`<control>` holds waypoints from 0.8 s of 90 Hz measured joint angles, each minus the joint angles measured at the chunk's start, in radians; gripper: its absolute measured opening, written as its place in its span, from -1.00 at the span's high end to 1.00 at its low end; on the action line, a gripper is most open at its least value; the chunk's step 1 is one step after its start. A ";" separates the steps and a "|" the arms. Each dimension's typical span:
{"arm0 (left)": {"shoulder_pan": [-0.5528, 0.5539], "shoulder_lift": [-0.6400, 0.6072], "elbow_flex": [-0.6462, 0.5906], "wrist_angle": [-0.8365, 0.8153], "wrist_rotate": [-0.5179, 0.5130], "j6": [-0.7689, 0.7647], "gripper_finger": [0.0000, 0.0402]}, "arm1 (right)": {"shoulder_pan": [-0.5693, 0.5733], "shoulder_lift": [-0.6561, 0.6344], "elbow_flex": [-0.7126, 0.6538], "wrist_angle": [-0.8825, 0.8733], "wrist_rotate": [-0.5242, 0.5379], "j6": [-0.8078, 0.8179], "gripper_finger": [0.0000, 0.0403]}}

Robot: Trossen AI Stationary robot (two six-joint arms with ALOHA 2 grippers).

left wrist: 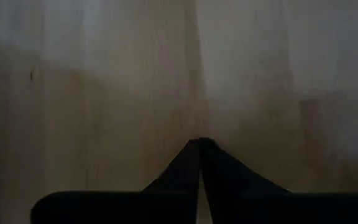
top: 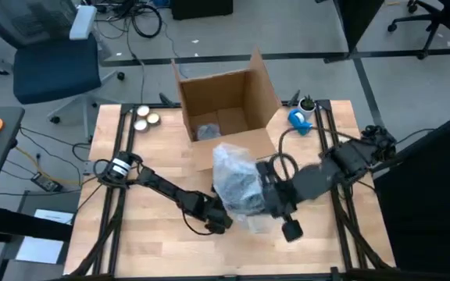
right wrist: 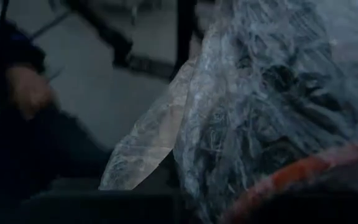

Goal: Wrap mug
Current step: Put the wrapped black mug into the cardboard box

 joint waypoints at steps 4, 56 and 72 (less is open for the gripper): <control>0.000 0.002 -0.003 0.047 0.002 -0.001 1.00 | -0.030 0.000 0.004 0.022 0.009 -0.035 0.93; 0.000 0.005 0.001 0.684 -0.004 0.003 1.00 | -0.568 0.085 -0.007 0.037 -0.005 -0.019 0.93; 0.000 0.004 0.002 0.836 -0.006 0.004 1.00 | -0.661 0.152 -0.017 -0.084 -0.100 0.114 0.93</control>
